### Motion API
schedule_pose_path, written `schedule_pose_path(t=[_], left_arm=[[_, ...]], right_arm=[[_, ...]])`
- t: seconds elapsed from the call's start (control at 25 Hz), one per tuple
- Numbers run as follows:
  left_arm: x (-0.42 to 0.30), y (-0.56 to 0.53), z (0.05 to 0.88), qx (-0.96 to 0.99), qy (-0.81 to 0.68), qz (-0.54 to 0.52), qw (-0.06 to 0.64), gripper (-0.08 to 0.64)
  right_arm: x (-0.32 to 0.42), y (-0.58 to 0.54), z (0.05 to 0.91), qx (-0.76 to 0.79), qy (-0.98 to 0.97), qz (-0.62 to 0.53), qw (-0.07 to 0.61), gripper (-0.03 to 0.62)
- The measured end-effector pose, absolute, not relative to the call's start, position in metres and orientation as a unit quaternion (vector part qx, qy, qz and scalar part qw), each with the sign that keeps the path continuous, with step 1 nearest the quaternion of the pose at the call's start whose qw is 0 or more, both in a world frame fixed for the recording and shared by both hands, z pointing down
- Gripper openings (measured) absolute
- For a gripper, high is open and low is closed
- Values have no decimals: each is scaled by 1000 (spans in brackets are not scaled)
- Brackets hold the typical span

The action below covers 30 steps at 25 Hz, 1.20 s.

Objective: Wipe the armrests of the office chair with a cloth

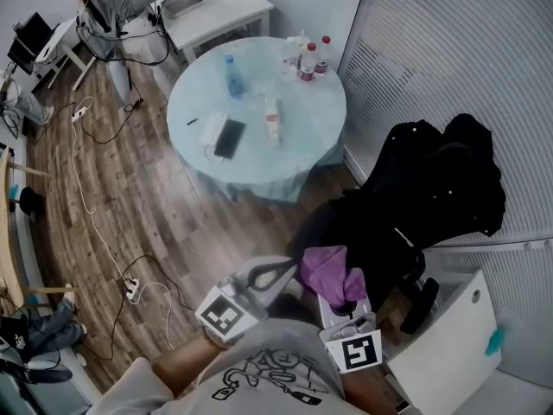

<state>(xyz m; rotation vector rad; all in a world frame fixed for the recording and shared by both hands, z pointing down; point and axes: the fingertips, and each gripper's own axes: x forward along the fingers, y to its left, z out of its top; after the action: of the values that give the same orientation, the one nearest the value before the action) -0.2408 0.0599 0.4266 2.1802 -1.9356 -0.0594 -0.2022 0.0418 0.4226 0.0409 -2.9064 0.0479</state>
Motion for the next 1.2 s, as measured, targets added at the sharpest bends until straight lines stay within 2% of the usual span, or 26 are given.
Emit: schedule_pose_path(t=[0.44,0.68,1.2], left_arm=[[-253,60,498,747,-652,47,119,0],[-253,59,560,752,-638,32,162,0],[-260,63,690,732,-621,118,254,0]], right_arm=[[-212,41,509,-8,-982,-18,186,29],[-222,44,584,-29,-972,-18,231,29],[-232,57,725,-78,-935,-11,345,29]])
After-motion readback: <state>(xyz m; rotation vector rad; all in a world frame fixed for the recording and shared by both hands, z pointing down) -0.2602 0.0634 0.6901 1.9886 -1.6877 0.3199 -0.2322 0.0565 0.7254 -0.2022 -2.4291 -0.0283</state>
